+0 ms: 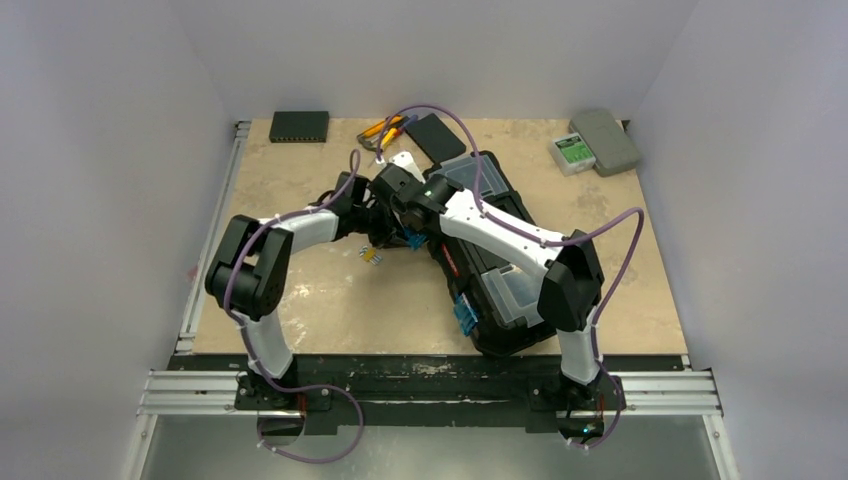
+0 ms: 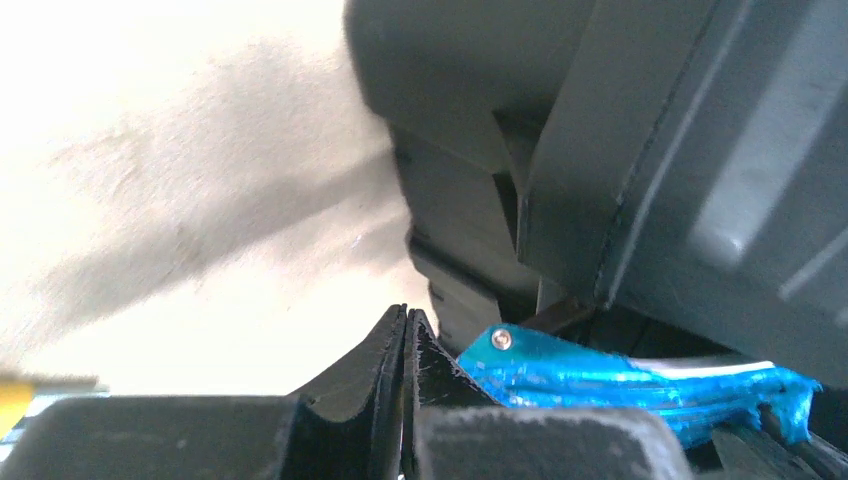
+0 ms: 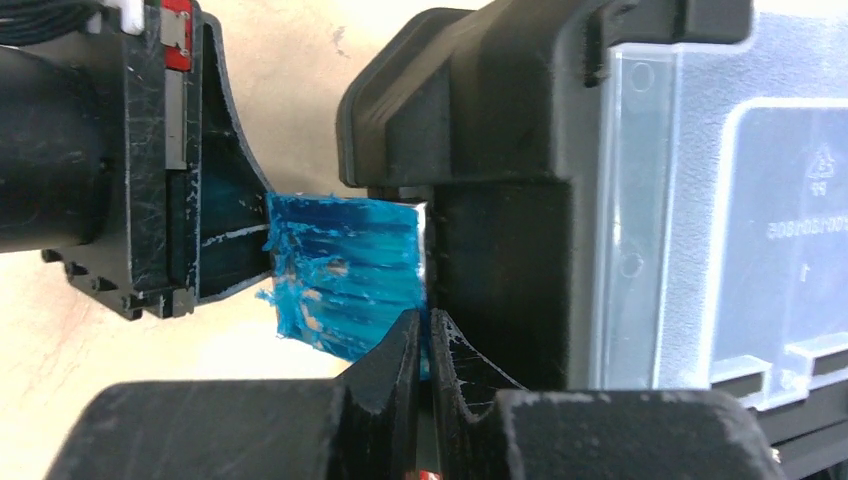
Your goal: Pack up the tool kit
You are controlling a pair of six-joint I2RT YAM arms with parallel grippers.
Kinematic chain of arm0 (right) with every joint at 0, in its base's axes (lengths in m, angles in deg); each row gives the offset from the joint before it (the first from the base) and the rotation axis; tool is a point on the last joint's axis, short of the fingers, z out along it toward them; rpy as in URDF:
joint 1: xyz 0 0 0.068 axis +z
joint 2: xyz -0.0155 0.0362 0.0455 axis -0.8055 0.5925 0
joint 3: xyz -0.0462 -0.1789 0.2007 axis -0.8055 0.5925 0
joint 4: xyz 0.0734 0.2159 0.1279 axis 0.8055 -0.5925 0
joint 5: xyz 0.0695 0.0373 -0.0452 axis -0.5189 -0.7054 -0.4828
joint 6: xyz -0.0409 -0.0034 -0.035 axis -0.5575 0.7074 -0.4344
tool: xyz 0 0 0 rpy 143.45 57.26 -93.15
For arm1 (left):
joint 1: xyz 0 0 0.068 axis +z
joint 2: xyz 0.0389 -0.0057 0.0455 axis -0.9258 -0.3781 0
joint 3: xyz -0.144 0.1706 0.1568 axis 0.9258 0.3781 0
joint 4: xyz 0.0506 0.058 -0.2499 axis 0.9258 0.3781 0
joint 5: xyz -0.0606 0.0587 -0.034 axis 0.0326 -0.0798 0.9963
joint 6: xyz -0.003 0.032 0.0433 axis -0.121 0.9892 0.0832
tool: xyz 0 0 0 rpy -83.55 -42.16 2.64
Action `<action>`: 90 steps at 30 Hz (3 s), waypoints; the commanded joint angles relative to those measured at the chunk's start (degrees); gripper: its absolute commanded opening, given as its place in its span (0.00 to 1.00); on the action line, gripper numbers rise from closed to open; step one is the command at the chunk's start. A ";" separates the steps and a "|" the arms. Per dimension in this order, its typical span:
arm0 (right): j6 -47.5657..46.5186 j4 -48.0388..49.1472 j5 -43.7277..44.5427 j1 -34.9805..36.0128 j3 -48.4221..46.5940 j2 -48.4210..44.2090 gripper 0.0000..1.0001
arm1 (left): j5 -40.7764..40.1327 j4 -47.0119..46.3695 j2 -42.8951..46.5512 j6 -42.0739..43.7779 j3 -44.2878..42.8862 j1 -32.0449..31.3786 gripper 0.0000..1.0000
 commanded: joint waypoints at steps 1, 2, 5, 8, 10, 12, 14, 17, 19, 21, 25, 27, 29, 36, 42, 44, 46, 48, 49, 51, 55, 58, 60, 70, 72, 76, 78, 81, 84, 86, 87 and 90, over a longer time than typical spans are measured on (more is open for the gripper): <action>0.00 -1.14 0.40 -0.04 1.56 -0.31 0.05 | -10.10 8.16 8.62 2.96 0.46 0.18 0.00; -0.14 -0.88 0.05 -0.04 1.77 -0.31 0.05 | -11.83 9.73 9.56 3.29 0.62 0.39 0.00; -0.41 -0.59 -0.33 -0.06 2.16 -0.14 0.04 | -14.33 13.14 10.85 4.58 0.05 0.50 0.00; -0.33 -0.54 -0.40 -0.04 2.10 -0.18 0.04 | -14.97 14.09 12.34 4.73 0.33 0.43 0.00; -0.40 -0.31 -0.44 -0.06 2.03 -0.64 0.03 | -15.09 14.29 13.35 4.75 0.51 0.19 0.00; -0.82 0.20 -0.65 -0.08 2.03 -1.15 0.03 | -14.00 14.29 13.31 4.65 -0.04 -0.32 0.00; -1.04 0.37 -0.66 -0.13 1.63 -1.51 0.03 | -12.48 14.09 12.07 4.42 -1.28 -1.26 0.00; -1.28 0.38 -0.83 -0.07 1.08 -1.55 0.03 | -11.19 13.43 10.04 3.80 -3.38 -2.93 0.00; -1.43 0.23 -1.57 -0.13 0.85 -1.38 0.03 | -11.23 13.80 8.81 3.77 -4.92 -3.90 0.00; -1.38 0.16 -2.30 -0.13 0.88 -1.28 0.03 | -10.93 13.96 7.73 3.70 -6.31 -4.15 0.00; -0.95 0.28 -3.10 -0.13 1.37 -1.28 0.02 | -10.38 14.79 5.02 4.01 -8.82 -4.17 0.00; -0.82 0.29 -3.46 -0.08 1.30 -1.26 0.02 | -9.69 14.85 3.55 3.92 -9.80 -4.11 0.00; -0.86 0.24 -3.95 -0.12 0.76 -1.42 0.02 | -9.16 14.30 2.69 3.75 -10.39 -4.18 0.00; -1.14 3.83 -10.54 -0.12 -1.10 -8.30 0.04 | -9.56 14.84 2.28 4.07 -11.14 -4.45 0.00; -2.59 3.78 -8.81 -2.33 -3.31 -15.06 0.06 | -9.59 15.01 2.41 4.27 -11.57 -4.53 0.00; -3.27 2.65 -4.37 -4.35 -3.41 -16.57 0.05 | -9.86 15.75 2.19 4.54 -12.24 -4.59 0.00; -4.31 2.24 0.68 -7.02 -2.67 -18.10 0.01 | -10.44 17.05 2.02 5.01 -12.98 -4.63 0.00; -4.95 2.68 5.58 -10.46 -1.20 -19.67 0.00 | -11.00 17.99 1.97 5.42 -13.55 -4.69 0.00; -5.43 3.07 7.16 -12.71 -0.30 -20.66 0.00 | -11.26 18.57 1.86 5.64 -14.01 -4.68 0.00; -7.35 4.55 9.45 -17.36 2.62 -21.51 0.00 | -11.92 19.88 1.48 5.88 -14.69 -4.63 0.00; -5.12 -1.96 11.30 -26.90 2.09 -17.69 0.00 | -13.00 21.25 0.61 5.83 -15.81 -4.92 0.00; -4.81 -1.29 7.44 -34.02 5.25 -15.98 0.00 | -13.56 21.92 -0.33 5.81 -16.96 -5.27 0.00; -6.38 0.00 2.85 -36.82 8.43 -14.97 0.10 | -14.25 22.55 -0.84 5.68 -17.87 -5.77 0.00; -5.85 13.82 -34.20 -39.82 27.41 -15.23 0.06 | -16.60 23.75 -4.37 2.36 -22.74 -8.56 0.00; -5.02 16.96 -40.30 -39.56 30.44 -16.21 0.04 | -16.73 23.15 -5.05 1.58 -23.25 -9.06 0.00; -5.02 19.36 -44.28 -37.37 35.26 -17.83 0.03 | -17.09 23.47 -7.97 0.54 -26.37 -10.14 0.00; -5.25 19.16 -44.38 -35.37 35.72 -18.00 0.03 | -17.01 23.63 -9.42 0.24 -28.06 -10.81 0.00; -4.90 19.80 -45.56 -33.10 37.09 -18.54 0.02 | -16.96 23.92 -10.94 -0.05 -30.25 -11.79 0.00; -4.26 20.56 -46.51 -31.24 37.88 -18.94 0.02 | -17.13 24.29 -12.32 -0.40 -32.13 -12.42 0.00; -3.90 20.79 -47.27 -30.55 38.08 -19.16 0.02 | -17.03 24.23 -13.08 -0.66 -32.84 -12.78 0.00; -3.67 21.12 -47.63 -30.27 38.23 -19.28 0.02 | -16.99 24.09 -13.53 -0.90 -33.13 -12.96 0.00; -3.31 21.63 -48.58 -29.61 38.50 -19.55 0.02 | -17.12 23.97 -14.60 -1.32 -34.20 -13.62 0.00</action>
